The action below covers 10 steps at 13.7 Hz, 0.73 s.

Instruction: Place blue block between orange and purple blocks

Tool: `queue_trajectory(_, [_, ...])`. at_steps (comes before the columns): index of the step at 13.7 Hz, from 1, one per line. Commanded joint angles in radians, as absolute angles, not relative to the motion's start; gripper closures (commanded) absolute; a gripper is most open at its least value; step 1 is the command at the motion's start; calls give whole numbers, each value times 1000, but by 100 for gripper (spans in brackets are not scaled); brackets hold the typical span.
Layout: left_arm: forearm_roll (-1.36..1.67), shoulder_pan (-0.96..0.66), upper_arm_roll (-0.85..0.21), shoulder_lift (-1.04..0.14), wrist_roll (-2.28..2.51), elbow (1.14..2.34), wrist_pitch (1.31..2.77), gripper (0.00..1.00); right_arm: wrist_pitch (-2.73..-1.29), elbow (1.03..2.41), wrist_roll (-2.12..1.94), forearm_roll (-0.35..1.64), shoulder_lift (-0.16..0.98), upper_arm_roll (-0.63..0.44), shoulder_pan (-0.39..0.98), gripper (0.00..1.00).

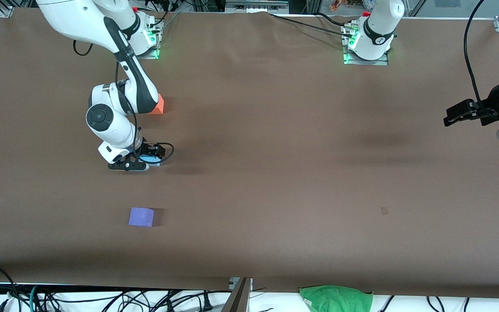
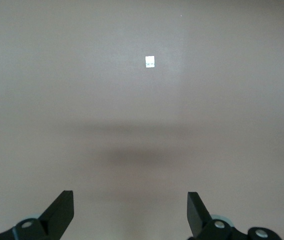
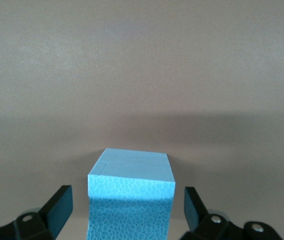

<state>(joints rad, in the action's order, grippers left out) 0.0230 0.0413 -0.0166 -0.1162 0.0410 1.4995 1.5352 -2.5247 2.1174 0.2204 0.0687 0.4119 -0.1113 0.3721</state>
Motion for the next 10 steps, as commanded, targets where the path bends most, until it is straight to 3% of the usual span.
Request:
queue_trajectory(1, [51,43,-11,-132,18,1466,1520,0,-2490,2114,193,92,364,-104,367,1])
queue_trajectory(5, [51,43,-11,-132,18,1466,1520,0,-2315,2014,87,89,281,-95,370,1])
queue_trajectory(10, [51,44,-11,-132,18,1466,1519,0,-1998,1993,130,89,-5,-103,370,1])
